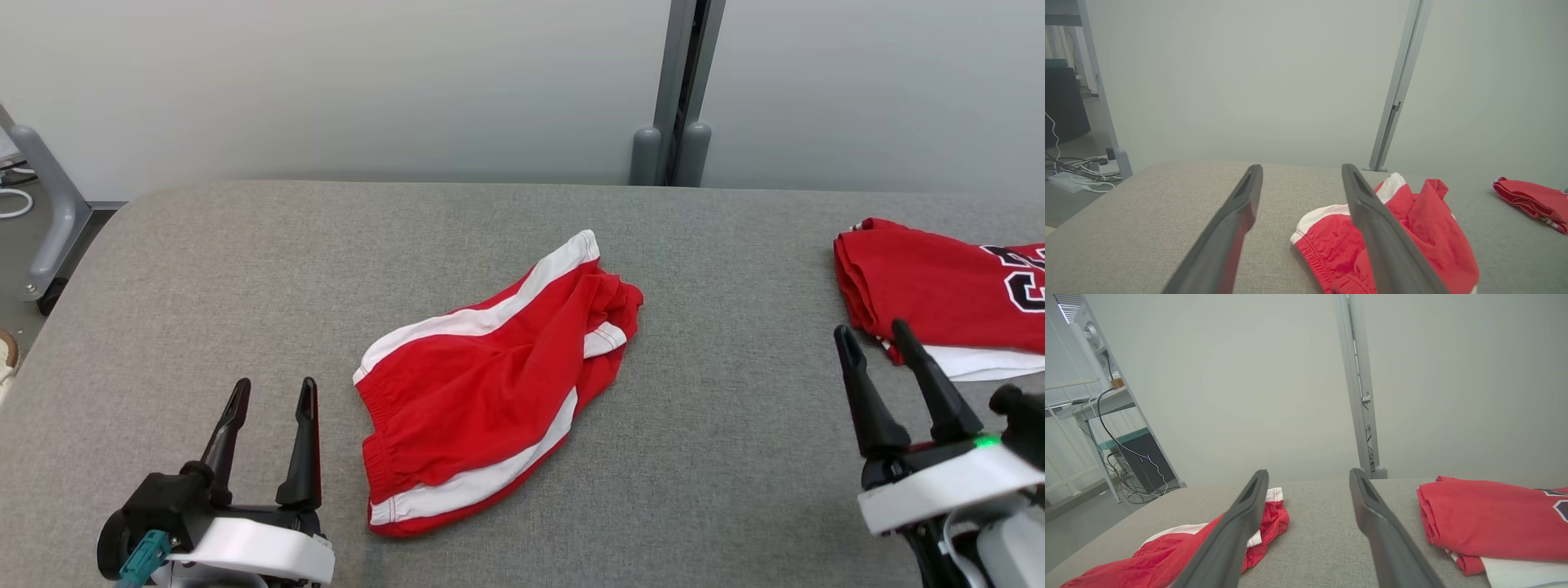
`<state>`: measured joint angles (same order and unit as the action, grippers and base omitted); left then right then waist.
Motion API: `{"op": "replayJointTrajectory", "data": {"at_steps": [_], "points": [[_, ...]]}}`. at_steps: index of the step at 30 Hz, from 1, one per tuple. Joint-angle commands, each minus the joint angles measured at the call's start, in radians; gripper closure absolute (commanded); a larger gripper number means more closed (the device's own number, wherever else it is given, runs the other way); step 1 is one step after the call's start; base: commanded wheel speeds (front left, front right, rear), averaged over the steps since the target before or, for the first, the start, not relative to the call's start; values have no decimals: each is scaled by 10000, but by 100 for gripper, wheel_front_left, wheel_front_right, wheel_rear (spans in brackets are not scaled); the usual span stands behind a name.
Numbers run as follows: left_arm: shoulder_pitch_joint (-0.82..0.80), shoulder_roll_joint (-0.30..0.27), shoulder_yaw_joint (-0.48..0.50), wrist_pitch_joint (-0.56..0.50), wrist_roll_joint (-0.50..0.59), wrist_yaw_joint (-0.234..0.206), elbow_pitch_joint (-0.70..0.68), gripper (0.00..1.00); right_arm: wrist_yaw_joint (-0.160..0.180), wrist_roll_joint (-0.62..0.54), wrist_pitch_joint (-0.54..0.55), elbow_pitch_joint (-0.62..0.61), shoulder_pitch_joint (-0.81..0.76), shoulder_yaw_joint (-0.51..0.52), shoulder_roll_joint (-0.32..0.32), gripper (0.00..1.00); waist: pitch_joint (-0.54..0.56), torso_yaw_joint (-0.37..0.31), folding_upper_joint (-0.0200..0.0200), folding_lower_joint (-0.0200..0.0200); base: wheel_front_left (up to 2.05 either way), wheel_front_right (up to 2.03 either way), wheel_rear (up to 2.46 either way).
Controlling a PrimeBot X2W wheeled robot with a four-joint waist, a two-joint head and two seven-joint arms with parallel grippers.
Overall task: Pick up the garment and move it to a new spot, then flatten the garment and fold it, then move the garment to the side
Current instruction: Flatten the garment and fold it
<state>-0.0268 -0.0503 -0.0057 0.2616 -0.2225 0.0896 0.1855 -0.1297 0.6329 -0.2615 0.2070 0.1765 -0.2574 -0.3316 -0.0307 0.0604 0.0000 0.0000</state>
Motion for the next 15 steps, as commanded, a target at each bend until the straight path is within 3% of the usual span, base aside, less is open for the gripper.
{"op": "replayJointTrajectory", "data": {"at_steps": [1, 6, 15], "points": [[40, -36, -5, 26, -66, -41, -37, 0, -22, -325, -55, -134, -339, 242, 271, 0, -4, 22, 0, 0, 0, 0, 0], [39, -32, -80, 26, -66, -78, -15, 0, -22, -554, -57, -52, -524, 172, 684, 0, -2, 96, 0, 0, 0, 0, 0], [-302, -27, -313, 26, -145, -39, 36, 0, -22, 138, -58, 1842, 1309, -1340, 439, 0, -278, 647, 0, 0, 0, 0, 0]]}}
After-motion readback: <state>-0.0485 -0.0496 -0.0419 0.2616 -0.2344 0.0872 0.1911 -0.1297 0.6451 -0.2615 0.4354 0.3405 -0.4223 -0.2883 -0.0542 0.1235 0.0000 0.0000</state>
